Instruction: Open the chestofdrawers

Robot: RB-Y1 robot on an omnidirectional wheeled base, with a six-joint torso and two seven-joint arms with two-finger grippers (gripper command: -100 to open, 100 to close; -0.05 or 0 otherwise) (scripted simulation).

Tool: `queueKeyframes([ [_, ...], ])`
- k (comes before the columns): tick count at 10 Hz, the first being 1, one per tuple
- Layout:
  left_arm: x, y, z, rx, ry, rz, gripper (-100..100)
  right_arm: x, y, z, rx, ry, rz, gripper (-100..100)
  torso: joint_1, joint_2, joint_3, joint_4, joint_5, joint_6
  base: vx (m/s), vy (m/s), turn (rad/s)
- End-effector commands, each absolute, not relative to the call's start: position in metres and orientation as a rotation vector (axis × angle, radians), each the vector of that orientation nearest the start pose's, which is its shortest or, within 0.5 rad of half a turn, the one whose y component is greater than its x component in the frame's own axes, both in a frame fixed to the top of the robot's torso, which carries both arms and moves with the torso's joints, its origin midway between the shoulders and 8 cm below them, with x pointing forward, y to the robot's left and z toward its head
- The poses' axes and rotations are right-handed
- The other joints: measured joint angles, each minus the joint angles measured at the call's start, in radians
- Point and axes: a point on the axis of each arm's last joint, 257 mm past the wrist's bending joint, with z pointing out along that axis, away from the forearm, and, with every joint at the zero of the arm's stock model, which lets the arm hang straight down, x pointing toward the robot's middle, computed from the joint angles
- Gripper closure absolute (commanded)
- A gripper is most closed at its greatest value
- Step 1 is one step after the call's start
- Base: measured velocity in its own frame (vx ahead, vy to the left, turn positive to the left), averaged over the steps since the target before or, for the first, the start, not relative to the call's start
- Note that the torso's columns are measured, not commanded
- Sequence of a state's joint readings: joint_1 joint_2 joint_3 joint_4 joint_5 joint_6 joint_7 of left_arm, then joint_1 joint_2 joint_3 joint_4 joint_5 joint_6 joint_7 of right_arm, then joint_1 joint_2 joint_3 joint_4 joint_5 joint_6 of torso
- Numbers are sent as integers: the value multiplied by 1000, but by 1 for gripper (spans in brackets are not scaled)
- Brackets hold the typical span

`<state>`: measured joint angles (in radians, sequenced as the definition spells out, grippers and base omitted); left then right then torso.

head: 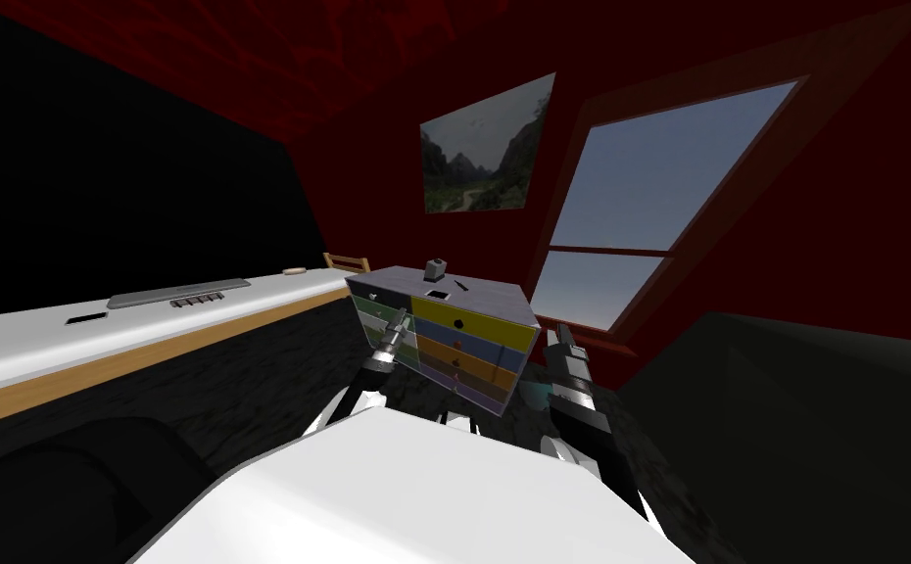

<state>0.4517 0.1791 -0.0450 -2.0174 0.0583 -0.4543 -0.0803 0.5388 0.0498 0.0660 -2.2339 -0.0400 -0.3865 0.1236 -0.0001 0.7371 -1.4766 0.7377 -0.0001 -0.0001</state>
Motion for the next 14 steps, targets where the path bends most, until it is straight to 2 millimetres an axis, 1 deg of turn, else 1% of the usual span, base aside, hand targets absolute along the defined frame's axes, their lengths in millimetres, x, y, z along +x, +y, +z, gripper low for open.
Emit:
queueKeyframes([
  [1, 404, 271, -116, -764, 984, -1209, -100, 368, -273, -33, 829, 723, 1222, 0, 1, 1, 1, 0, 0, 0, 32, -61, -21],
  [2, 409, 272, -133, -784, 1015, -1194, -100, 368, -273, -33, 829, 723, 1222, 0, 1, 2, 1, 0, 0, 0, 43, -92, -38],
  [4, 414, 274, -151, -804, 1046, -1178, -100, 368, -273, -33, 829, 723, 1222, 0, -2, 0, 0, 0, 0, 0, 64, -104, -18],
  [9, 423, 275, -192, -854, 1113, -1142, -100, 368, -273, -33, 829, 723, 1222, 0, 1, 2, 1, 1, 0, 0, 45, -85, -20],
  [10, 426, 275, -207, -873, 1135, -1131, -100, 368, -273, -33, 829, 723, 1222, 0, 1, 2, 1, 1, 0, 0, 43, -81, -35],
  [13, 429, 274, -227, -902, 1162, -1116, -100, 368, -273, -33, 829, 723, 1222, 0, -1, 0, 0, 0, 0, 0, 62, -94, -17],
  [14, 431, 272, -240, -924, 1177, -1109, -100, 368, -273, -33, 829, 723, 1222, 0, 1, 1, 0, 0, 0, 0, 52, -94, -29],
])
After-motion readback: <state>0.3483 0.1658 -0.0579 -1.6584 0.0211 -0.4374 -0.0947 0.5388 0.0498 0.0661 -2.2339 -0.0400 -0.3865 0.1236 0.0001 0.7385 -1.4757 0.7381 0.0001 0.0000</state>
